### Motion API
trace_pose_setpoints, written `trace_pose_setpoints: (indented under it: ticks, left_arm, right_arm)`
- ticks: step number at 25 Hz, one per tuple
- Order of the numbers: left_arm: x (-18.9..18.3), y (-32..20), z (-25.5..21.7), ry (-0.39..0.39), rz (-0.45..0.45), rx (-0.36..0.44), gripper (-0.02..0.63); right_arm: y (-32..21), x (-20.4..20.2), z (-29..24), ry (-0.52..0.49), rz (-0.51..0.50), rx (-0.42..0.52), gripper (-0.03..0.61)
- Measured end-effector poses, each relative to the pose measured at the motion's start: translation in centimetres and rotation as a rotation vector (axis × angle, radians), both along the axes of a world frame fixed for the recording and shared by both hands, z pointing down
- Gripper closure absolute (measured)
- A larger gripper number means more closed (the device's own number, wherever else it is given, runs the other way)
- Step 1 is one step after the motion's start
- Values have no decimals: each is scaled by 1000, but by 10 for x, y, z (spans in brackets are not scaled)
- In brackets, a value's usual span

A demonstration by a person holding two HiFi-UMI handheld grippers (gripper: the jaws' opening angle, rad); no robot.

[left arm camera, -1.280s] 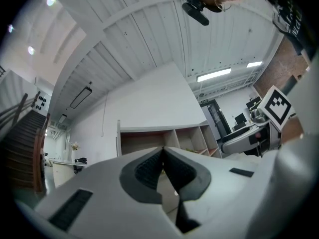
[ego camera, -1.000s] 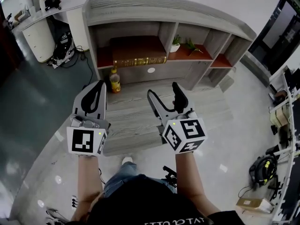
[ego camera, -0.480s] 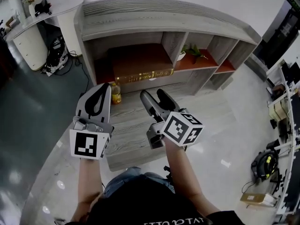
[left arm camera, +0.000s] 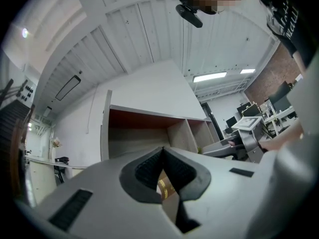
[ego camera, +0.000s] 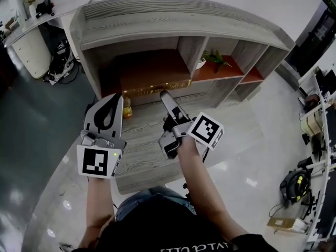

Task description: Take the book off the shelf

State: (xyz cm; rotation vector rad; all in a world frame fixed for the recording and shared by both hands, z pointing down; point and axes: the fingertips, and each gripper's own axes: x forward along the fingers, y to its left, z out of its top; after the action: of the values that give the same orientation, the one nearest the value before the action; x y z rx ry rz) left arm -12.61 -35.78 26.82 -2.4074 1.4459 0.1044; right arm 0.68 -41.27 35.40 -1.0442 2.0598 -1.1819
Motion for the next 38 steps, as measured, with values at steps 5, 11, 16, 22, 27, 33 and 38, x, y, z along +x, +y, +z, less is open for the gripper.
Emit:
trace_pose_setpoints:
  ticks: [5,11,16,22,27,33,38]
  left_arm:
    - [5,-4,-4,2,-29,5,603]
    - [5,-8,-4,-6,-54,9,603]
    - [-3,-13,-1,7,-77,6,603]
    - [-8,-16,-2,4,-91,12,603]
    - [-7,-16,-4,1,-89,2,603]
    - [-7,-11,-4,-6,-85,11,603]
    - [-8,-6,-4,-2,-84,8,603]
  right_arm:
    - [-22,0,-1,-110,-48,-38,224]
    - [-50,-4,5,-231,-62,-117,224]
    - [-71,-11,6,-272,-50,-157,225]
    - [-90,-15,12,-241,-8,-216,224]
    - [-102,-15,15,-257,27,-270,224]
    - [-107,-13,15,-242,56,-287,224]
    - [-101,-12,14,-245,66,-287,225]
